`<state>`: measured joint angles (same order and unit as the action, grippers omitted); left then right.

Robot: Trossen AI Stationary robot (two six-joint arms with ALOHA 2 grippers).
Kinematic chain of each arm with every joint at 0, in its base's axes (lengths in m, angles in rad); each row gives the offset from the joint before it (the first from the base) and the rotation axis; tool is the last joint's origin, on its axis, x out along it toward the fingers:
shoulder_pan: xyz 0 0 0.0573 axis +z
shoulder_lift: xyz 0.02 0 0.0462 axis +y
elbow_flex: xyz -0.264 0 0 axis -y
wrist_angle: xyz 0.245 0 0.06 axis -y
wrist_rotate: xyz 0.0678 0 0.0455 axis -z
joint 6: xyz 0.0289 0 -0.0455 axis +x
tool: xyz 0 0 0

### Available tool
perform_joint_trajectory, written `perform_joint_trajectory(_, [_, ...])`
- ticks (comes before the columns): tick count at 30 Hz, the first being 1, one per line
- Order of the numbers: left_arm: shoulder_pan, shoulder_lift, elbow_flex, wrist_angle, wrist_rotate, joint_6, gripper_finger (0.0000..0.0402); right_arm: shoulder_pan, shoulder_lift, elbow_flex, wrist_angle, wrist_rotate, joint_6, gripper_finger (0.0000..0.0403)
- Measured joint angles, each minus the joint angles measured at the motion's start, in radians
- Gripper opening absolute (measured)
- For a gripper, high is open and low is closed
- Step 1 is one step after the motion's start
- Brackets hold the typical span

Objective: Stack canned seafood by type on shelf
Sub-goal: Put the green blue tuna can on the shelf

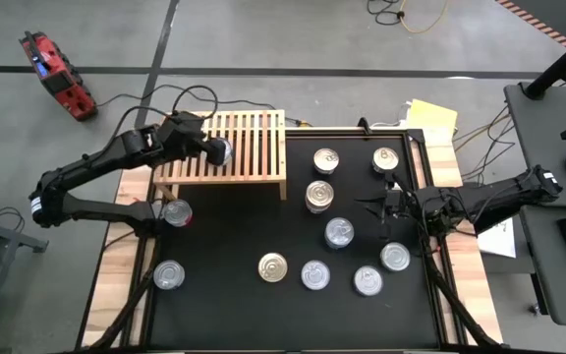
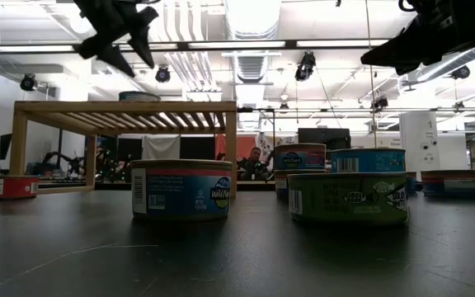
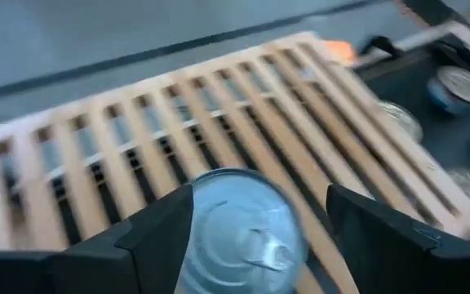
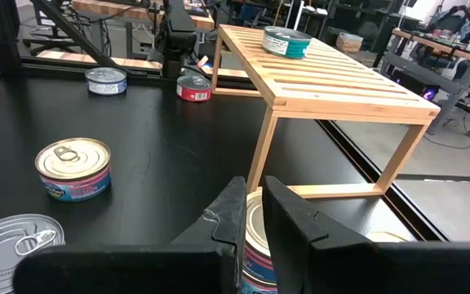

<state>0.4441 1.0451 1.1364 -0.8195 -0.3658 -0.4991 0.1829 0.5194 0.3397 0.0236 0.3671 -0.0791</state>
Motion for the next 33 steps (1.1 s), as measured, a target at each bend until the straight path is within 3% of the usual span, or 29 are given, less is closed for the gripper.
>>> perform_joint_trajectory(4, [-0.026,0.0,0.02,-0.001,0.092,0.099,0.025,0.0,0.0,0.0,0.0,0.0,-0.002,0.0034])
perform_joint_trajectory(9, [-0.084,0.0,0.013,0.003,0.108,0.142,0.0205,0.0,0.0,0.0,0.0,0.0,-0.003,0.0034])
perform_joint_trajectory(15, [-0.154,0.001,0.009,0.004,0.109,0.154,0.0108,0.0,0.0,0.0,0.0,0.0,-0.005,0.0034])
perform_joint_trajectory(20, [-0.213,0.001,0.009,0.005,0.025,0.147,0.0014,0.0,0.0,0.0,-0.001,0.0,-0.012,0.0034])
perform_joint_trajectory(24, [-0.273,0.001,0.008,0.007,-0.027,0.152,0.0011,0.0,0.0,0.0,-0.001,0.0,-0.012,0.0034])
perform_joint_trajectory(33, [-0.415,0.001,-0.043,0.122,-0.036,0.132,0.0,0.0,0.0,0.0,-0.001,0.0,-0.012,0.0034])
